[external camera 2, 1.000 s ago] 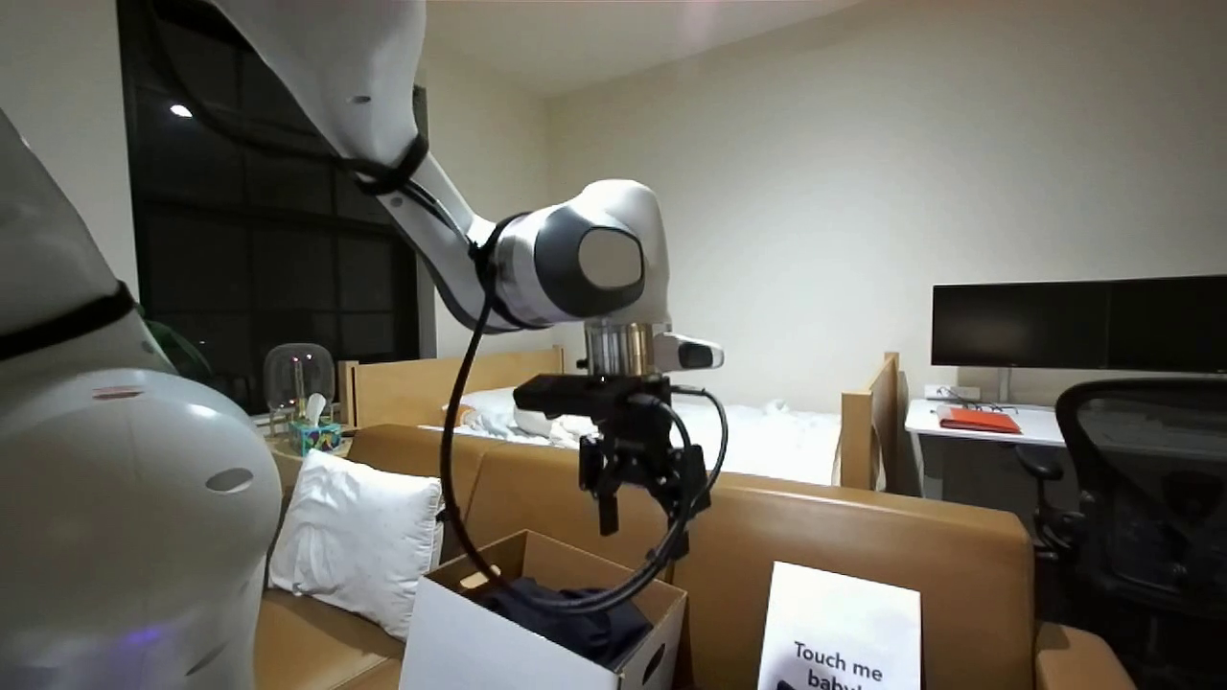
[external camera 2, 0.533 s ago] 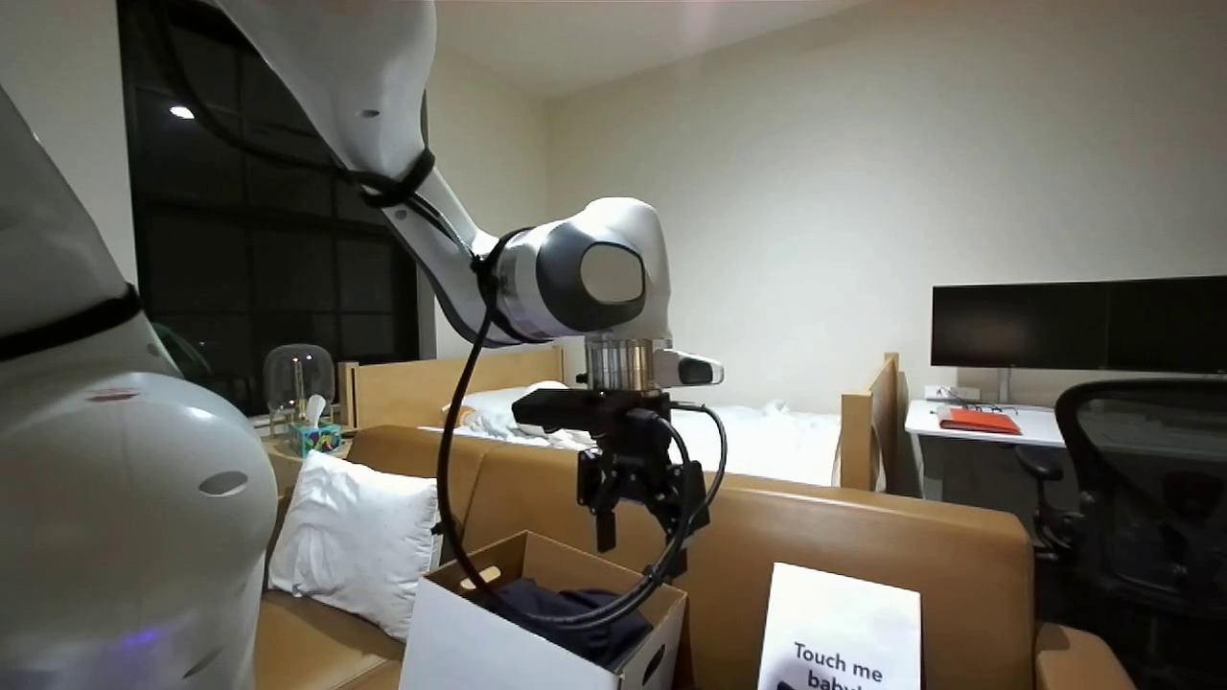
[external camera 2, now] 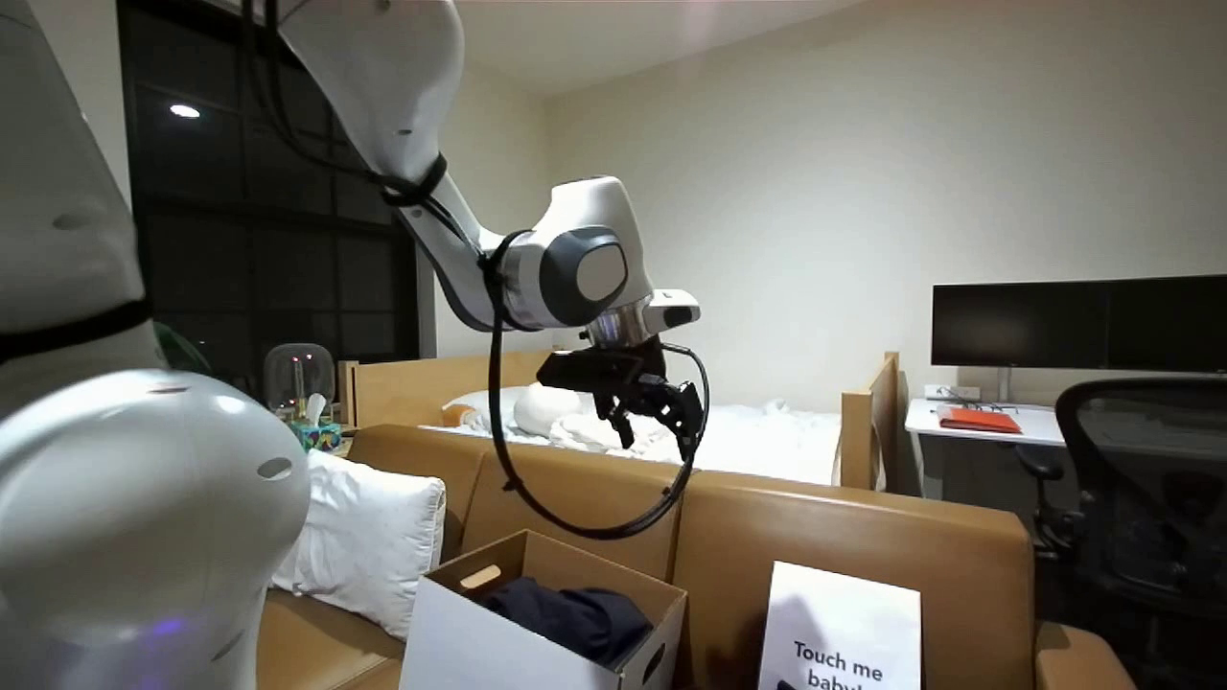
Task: Pick up the black cloth from the sofa and put it in the box
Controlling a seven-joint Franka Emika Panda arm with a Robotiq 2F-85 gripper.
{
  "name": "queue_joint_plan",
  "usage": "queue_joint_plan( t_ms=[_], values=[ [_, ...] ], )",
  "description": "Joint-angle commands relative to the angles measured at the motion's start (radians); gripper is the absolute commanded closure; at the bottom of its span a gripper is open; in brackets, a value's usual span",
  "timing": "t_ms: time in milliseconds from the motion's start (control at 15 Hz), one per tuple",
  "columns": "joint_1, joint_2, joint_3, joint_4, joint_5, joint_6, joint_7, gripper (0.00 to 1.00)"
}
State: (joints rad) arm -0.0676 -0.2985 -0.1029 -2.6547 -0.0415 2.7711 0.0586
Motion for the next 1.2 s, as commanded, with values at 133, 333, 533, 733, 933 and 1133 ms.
queue_joint_plan(
  t_ms=[133, 333, 533, 733, 933, 1133],
  values=[
    [0.047, 0.368, -0.057, 0.160, 0.033, 0.329, -0.175, 0.00],
    [-0.012, 0.568, -0.062, 0.258, -0.040, 0.382, -0.142, 0.00],
    [0.011, 0.777, -0.157, 0.398, -0.083, 0.378, -0.128, 0.00],
    [0.001, 0.754, -0.144, 0.375, -0.067, 0.359, -0.129, 0.00],
    [0.038, 0.803, -0.176, 0.401, -0.083, 0.398, -0.129, 0.00],
    [0.223, 0.954, -0.362, 0.462, -0.107, 0.310, -0.048, 0.00]
  ],
)
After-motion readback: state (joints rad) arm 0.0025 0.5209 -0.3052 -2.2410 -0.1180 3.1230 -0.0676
